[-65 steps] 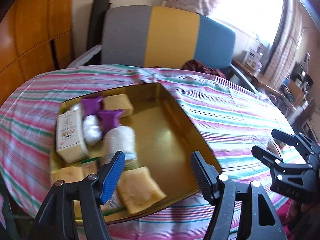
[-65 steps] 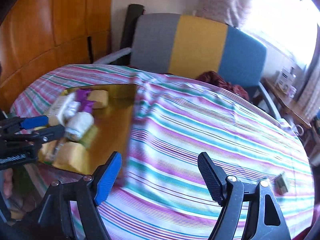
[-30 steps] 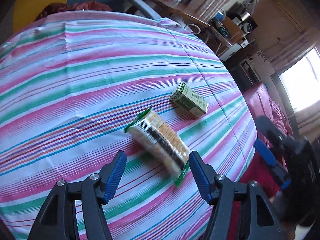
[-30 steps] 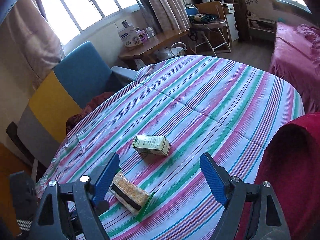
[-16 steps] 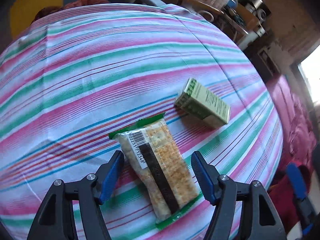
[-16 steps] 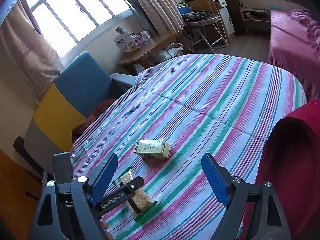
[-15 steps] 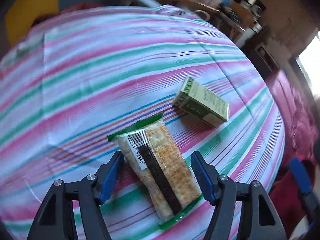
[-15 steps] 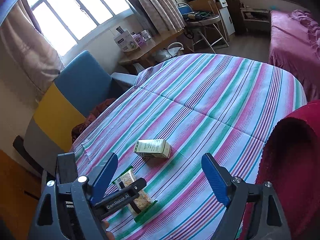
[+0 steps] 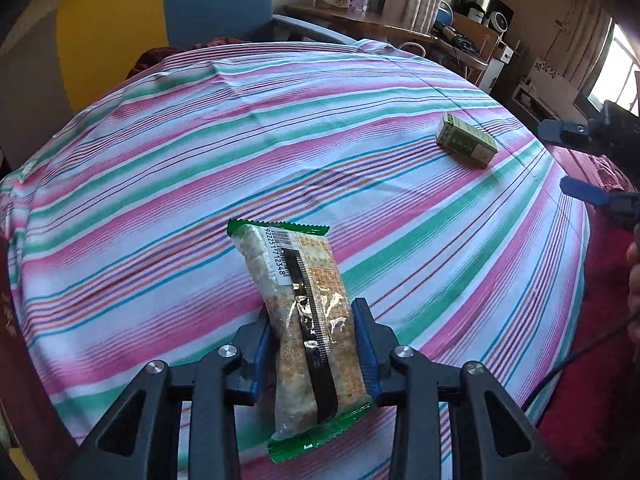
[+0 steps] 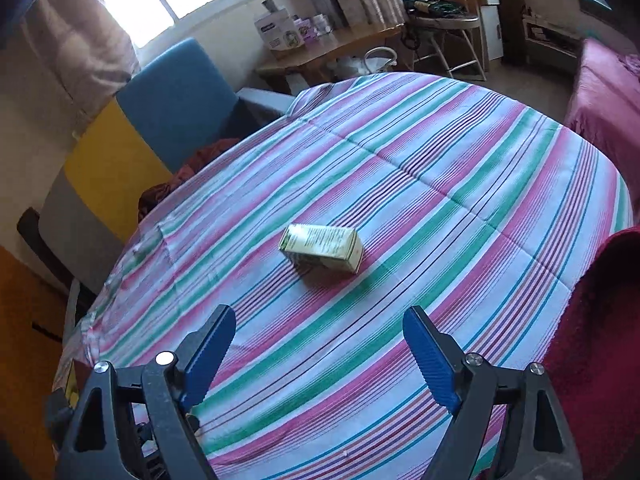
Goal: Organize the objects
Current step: 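Grasp the green-and-white box with the right tool while the left tool holds the cracker packet, then carry the cracker packet into the gold tray and open the left tool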
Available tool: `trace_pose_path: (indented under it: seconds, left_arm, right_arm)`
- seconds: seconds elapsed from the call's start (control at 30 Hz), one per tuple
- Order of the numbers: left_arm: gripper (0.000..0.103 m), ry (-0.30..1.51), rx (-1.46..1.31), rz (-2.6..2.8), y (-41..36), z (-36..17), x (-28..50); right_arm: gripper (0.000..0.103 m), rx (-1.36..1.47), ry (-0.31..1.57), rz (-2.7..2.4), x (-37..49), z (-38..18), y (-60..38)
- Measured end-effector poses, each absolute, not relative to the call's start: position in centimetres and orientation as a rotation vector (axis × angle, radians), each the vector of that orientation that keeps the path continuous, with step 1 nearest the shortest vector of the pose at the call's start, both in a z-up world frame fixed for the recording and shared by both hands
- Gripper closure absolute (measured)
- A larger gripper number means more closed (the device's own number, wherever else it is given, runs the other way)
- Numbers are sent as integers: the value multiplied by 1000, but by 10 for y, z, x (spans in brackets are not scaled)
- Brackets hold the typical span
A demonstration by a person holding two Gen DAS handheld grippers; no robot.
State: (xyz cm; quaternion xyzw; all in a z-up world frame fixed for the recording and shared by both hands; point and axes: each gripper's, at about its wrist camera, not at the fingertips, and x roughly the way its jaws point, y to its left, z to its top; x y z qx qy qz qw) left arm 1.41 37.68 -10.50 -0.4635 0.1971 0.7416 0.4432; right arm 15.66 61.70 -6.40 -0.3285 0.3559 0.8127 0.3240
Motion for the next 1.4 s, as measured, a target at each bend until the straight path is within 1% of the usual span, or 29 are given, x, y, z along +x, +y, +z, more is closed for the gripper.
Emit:
trace_pose_path:
  seconds: [0.03, 0.1, 0.17, 0.23, 0.33, 0.4, 0.57, 0.8, 0.83, 0.87, 0.9, 0.97, 1.1, 1.27, 1.4]
  left_arm:
    - [67, 480, -1147, 1846, 371, -105, 15]
    - [67, 449, -1149, 1857, 359, -104, 13]
    - [67, 418, -1149, 1861, 354, -105, 12]
    - [67, 407, -1146, 1863, 354, -105, 13]
    - [67, 386, -1150, 1861, 355, -106, 13]
    - [67, 365, -1153, 1856, 351, -106, 11]
    - [67, 333, -1154, 1845, 346, -105, 11]
    - [67, 298, -1160, 1834, 343, -107, 10]
    - [67, 294, -1160, 1834, 340, -107, 9]
    - [67, 292, -1160, 1834, 340, -107, 9]
    - [67, 290, -1159, 1833, 339, -107, 9]
    - [67, 285, -1158, 1833, 339, -107, 9]
    - [67, 293, -1145, 1842, 338, -107, 11]
    - [67, 301, -1145, 1853, 334, -103, 15]
    - [67, 317, -1147, 1875, 325, -97, 19]
  right_arm:
    - [15, -890, 926, 2141, 152, -66, 615]
    - [9, -930, 946, 2132, 147, -71, 615]
    - [4, -946, 986, 2107, 143, -73, 619]
    - [0, -937, 990, 2085, 137, -69, 625]
    - [0, -894, 959, 2042, 122, -61, 638]
    - [0, -882, 981, 2001, 109, -62, 649]
    - [0, -943, 946, 1892, 72, -84, 669]
    - [0, -994, 888, 1819, 52, -104, 684]
    - [4, -1021, 876, 1810, 49, -108, 686]
    - [14, -1052, 866, 1811, 46, -113, 687]
    - [26, -1095, 866, 1822, 43, -117, 687]
    - [28, -1122, 838, 1861, 42, -117, 682]
    - [28, -1136, 836, 1977, 47, -104, 659]
    - [27, -1235, 839, 2117, 51, -96, 612]
    - [27, -1307, 767, 2198, 50, -102, 571]
